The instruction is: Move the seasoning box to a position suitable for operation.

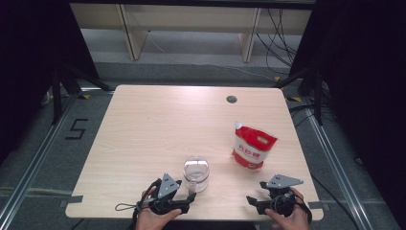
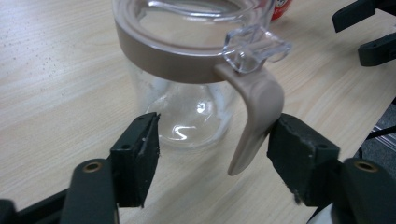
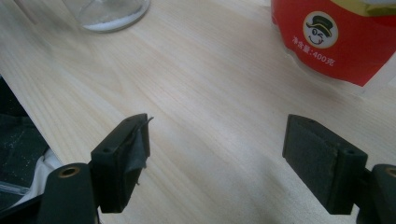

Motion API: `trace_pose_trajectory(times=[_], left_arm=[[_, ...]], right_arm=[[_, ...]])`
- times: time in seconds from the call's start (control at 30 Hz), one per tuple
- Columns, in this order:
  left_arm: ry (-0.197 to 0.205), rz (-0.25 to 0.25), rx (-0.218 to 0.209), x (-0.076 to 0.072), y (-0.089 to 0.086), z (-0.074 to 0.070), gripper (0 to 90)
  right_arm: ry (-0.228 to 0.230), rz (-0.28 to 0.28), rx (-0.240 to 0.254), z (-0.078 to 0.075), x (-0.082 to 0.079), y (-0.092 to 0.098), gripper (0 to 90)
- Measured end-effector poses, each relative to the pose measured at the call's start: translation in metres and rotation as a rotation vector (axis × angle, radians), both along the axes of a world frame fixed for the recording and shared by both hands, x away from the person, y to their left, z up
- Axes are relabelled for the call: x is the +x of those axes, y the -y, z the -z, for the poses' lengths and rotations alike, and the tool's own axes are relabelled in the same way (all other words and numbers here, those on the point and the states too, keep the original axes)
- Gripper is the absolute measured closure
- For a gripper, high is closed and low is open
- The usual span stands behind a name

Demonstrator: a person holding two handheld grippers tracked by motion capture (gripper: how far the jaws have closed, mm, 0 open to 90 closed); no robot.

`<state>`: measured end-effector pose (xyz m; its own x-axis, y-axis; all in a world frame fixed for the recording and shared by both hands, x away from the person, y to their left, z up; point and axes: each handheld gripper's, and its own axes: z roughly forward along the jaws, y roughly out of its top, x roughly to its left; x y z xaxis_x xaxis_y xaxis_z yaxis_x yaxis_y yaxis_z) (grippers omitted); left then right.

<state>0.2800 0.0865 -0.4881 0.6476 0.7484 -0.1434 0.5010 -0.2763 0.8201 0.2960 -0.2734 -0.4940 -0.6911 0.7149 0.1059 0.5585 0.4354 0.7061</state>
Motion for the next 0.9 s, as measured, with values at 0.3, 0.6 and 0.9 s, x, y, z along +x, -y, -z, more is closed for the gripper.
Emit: trace_pose_trajectory(times=[0.3, 0.6, 0.9], left_arm=[[0.031, -0.004, 0.021, 0.002, -0.013, -0.001, 39.6], [0.061, -0.058, 0.039, 0.012, -0.034, 0.000, 50.6], [0.075, -0.060, 0.044, 0.023, -0.037, 0.001, 63.9]], right_arm=[[-0.004, -0.007, -0.003, 0.000, 0.001, 0.001, 24.0], [0.013, 0.016, -0.003, 0.000, 0.000, 0.000, 24.0], [0.010, 0.029, -0.006, 0.000, -0.001, 0.000, 24.0]])
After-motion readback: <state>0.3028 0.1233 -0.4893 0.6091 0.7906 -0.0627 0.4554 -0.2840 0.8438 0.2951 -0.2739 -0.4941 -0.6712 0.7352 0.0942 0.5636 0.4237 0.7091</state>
